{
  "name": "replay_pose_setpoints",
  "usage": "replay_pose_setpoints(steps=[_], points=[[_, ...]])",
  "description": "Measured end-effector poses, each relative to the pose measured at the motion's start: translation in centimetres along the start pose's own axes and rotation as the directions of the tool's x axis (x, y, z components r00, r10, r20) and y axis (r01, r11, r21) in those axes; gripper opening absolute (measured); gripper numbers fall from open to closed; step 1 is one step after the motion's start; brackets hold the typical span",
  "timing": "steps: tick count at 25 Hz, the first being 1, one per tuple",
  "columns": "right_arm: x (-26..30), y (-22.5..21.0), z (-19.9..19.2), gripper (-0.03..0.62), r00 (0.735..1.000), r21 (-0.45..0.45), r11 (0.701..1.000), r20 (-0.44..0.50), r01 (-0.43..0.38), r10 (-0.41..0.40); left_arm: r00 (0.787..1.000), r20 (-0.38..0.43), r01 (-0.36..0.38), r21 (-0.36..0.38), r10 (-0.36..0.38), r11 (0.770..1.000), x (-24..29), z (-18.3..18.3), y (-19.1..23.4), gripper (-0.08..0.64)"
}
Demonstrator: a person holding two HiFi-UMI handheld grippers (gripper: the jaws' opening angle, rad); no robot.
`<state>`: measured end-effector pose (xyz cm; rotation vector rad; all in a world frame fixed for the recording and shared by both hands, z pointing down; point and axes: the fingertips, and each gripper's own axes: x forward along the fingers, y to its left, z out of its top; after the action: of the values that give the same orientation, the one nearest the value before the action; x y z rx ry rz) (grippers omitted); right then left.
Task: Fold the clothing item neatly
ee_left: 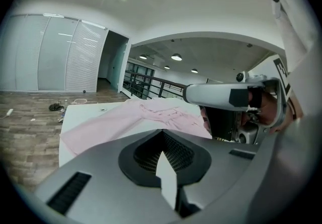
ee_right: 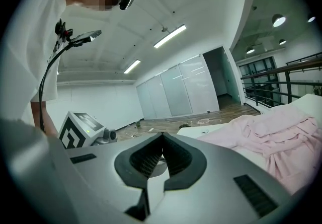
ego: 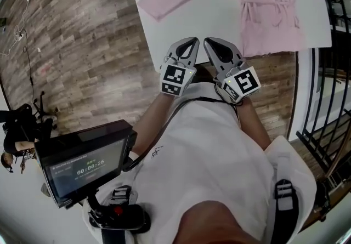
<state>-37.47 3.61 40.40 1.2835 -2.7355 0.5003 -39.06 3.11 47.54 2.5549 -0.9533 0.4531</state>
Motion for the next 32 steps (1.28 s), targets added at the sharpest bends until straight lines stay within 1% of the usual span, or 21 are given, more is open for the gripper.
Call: replay_pose_setpoints(steps=[3, 5, 9, 11, 13, 16, 18, 20, 23, 26, 28, 32], points=[[0.8, -1.1, -0.6, 0.003, 1.000, 0.018, 0.999, -0.001, -0.027, 0.027, 0.999, -0.009, -0.038, -0.001, 0.038, 0.999, 0.8, 0.1, 1.0, 0.003], [1.5, -2.1, -0.5, 0.003, 1.000, 0.024, 0.999, 0.007, -0.028, 0.028, 0.998, -0.014, -0.069, -0.004, 0.069, 0.998, 1.2, 0.2, 2.4, 0.003], [1.9, -2.5, 0.0, 0.003, 1.000, 0.021, 1.000, 0.008, -0.016, 0.016, 0.996, -0.026, -0.083, -0.020, 0.082, 0.996, 1.1, 0.3, 4.1, 0.003], [2.1, -2.3, 0.1, 0.003, 1.000, 0.022, 1.000, 0.008, -0.004, 0.004, 0.997, -0.023, -0.081, -0.029, 0.080, 0.996, 1.1, 0.5, 4.8, 0.003], [2.5, -2.2, -0.1, 0.003, 1.000, 0.027, 1.000, 0.004, 0.014, -0.014, 0.996, -0.020, -0.084, -0.054, 0.083, 0.995, 1.2, 0.4, 5.6, 0.003], [3.4, -1.6, -0.5, 0.003, 0.999, 0.033, 0.998, -0.008, 0.049, -0.048, 0.994, -0.033, -0.108, -0.085, 0.106, 0.990, 0.9, -0.6, 7.7, 0.003], [4.3, -1.1, -0.6, 0.003, 0.997, 0.034, 0.996, -0.015, 0.079, -0.078, 0.991, -0.051, -0.130, -0.092, 0.125, 0.987, 0.5, -1.5, 9.8, 0.003], [5.3, -0.4, -0.7, 0.003, 0.994, 0.036, 0.993, -0.020, 0.111, -0.111, 0.989, -0.069, -0.139, -0.083, 0.133, 0.987, 0.1, -2.3, 11.8, 0.003], [7.1, 1.1, -1.2, 0.003, 0.989, 0.041, 0.988, -0.032, 0.148, -0.146, 0.988, -0.086, -0.131, -0.067, 0.125, 0.989, -0.8, -3.2, 13.9, 0.003], [9.9, 2.0, -2.1, 0.003, 0.983, 0.055, 0.982, -0.048, 0.181, -0.179, 0.988, -0.101, -0.123, -0.048, 0.117, 0.991, -1.0, -4.0, 16.5, 0.003], [11.6, 2.2, -1.9, 0.003, 0.979, 0.052, 0.979, -0.056, 0.197, -0.194, 0.985, -0.121, -0.128, -0.035, 0.123, 0.991, -0.7, -4.8, 18.3, 0.003], [11.6, 2.8, -1.4, 0.003, 0.975, 0.033, 0.975, -0.045, 0.221, -0.219, 0.975, -0.160, -0.160, -0.013, 0.156, 0.987, -0.4, -6.8, 19.6, 0.003]])
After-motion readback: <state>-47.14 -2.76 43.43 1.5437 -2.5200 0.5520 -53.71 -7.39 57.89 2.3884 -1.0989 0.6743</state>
